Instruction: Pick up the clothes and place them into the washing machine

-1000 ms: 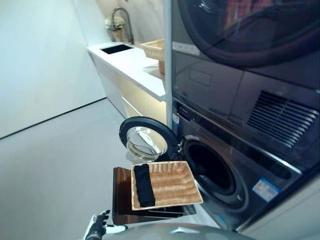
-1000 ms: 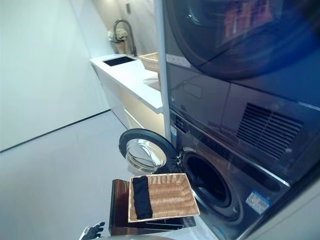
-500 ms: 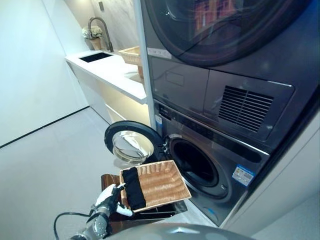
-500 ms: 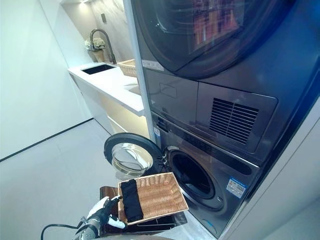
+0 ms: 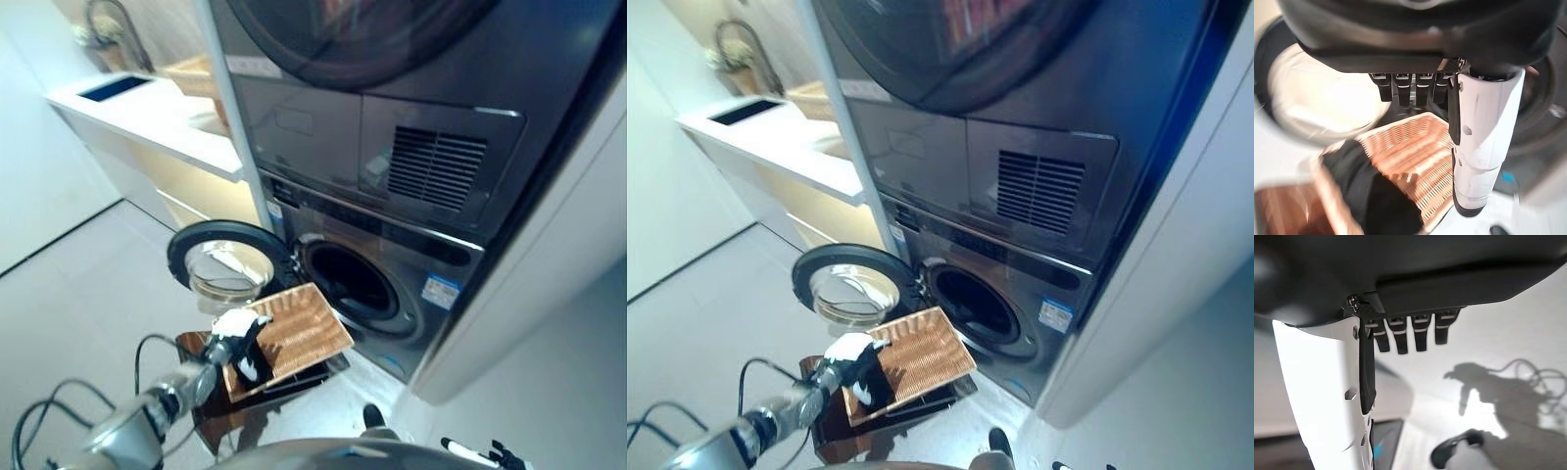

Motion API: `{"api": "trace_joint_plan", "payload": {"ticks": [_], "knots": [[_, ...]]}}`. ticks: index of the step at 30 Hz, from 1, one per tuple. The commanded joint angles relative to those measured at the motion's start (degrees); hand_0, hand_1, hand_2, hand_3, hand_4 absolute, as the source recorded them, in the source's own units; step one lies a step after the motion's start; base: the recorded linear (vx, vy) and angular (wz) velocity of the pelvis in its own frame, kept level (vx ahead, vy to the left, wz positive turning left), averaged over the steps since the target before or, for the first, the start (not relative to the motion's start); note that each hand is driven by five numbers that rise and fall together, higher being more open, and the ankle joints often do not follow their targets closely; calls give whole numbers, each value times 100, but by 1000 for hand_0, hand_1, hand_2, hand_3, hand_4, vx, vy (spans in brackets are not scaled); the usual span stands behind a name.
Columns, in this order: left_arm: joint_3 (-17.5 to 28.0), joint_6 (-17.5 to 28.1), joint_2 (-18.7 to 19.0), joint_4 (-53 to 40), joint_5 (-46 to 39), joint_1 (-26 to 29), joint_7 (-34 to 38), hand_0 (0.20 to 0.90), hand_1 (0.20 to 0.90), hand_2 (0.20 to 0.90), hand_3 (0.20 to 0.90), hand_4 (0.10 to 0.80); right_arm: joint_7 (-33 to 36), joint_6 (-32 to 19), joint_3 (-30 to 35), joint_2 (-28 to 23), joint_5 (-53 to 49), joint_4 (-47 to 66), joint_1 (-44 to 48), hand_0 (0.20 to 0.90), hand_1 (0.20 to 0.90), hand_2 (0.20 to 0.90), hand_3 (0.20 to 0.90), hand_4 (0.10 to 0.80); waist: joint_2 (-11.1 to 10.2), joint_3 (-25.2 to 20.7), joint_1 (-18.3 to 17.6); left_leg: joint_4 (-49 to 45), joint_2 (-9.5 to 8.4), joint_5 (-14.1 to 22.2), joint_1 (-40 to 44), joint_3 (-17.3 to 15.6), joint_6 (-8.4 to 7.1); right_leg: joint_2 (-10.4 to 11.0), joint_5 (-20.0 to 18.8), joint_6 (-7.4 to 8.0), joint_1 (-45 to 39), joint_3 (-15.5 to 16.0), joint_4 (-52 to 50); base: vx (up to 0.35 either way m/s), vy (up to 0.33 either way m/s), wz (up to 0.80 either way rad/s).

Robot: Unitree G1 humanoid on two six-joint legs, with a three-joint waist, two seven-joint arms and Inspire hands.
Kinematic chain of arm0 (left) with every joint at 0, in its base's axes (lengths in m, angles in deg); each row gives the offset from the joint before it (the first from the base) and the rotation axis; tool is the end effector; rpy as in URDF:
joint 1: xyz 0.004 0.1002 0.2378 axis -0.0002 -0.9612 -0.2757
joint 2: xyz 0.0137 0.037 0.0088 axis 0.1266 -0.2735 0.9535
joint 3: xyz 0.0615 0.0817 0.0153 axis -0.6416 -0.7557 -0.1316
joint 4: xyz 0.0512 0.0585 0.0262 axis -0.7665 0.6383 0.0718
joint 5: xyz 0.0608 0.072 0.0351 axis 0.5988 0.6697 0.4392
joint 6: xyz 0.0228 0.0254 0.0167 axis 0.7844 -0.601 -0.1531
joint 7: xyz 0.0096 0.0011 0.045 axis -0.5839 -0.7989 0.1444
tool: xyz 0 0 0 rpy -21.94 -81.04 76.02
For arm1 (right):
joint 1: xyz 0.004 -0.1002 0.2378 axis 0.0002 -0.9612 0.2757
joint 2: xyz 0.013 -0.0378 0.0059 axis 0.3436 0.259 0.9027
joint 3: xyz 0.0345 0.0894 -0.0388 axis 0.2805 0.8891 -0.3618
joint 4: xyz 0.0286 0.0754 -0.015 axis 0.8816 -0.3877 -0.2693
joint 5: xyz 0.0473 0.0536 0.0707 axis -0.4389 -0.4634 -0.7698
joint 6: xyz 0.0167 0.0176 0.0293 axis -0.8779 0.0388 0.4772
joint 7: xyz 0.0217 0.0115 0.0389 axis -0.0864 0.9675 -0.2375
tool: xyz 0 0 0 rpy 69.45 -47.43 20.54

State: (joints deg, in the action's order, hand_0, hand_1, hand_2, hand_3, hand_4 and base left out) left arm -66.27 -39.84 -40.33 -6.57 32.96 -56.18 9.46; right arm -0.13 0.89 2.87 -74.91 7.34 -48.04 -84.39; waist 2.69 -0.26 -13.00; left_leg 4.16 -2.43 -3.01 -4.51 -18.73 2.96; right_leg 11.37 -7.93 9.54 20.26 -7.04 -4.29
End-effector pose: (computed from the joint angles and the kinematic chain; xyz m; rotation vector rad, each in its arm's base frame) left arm 0.2134 0.2076 -0.0529 1.5522 0.1426 -0.6735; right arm 0.0087 -0.2718 -0.1007 -0.1514 1.0556 -0.6387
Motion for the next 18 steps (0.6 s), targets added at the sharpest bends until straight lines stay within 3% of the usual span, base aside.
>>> {"api": "trace_joint_plan", "payload": {"ticks": [1,8,9,13,18], "knots": [[257,-24,405,-51,336,946,392,900,900,900,900,800,-3,-288,203,-506,-234,853,-44,900,900,900,900,800,-59,429,-199,-1088,532,548,-934,265,-464,-231,481,-293,8,-179,-275,-121,8,-32],[-647,-156,784,211,996,1925,96,900,900,900,900,800,-190,-328,418,-840,-576,1745,-128,900,900,900,900,800,-195,905,-432,-1744,675,760,-1809,81,-407,-418,407,-355,852,-551,-557,-107,34,-33],[-701,-191,772,289,1036,1969,36,900,900,900,900,800,-209,-322,442,-854,-626,1810,-132,900,900,900,900,800,-175,918,-447,-1812,692,956,-1823,133,-421,-443,541,-340,868,-588,-587,22,73,-26],[-839,-307,786,480,1156,2238,-161,900,900,900,900,800,-321,-280,513,-943,-780,2152,-206,900,900,900,900,800,-182,999,-506,-2085,775,1062,-2106,76,-402,-505,516,-348,1101,-664,-655,-5,27,-25],[-1013,-302,1061,411,1193,2556,-425,900,900,900,900,800,-477,-247,519,-1039,-1012,2765,-295,900,900,900,900,800,-226,1092,-539,-2434,910,1240,-2441,3,-332,-616,498,-371,1421,-805,-749,-24,13,-14]]}}
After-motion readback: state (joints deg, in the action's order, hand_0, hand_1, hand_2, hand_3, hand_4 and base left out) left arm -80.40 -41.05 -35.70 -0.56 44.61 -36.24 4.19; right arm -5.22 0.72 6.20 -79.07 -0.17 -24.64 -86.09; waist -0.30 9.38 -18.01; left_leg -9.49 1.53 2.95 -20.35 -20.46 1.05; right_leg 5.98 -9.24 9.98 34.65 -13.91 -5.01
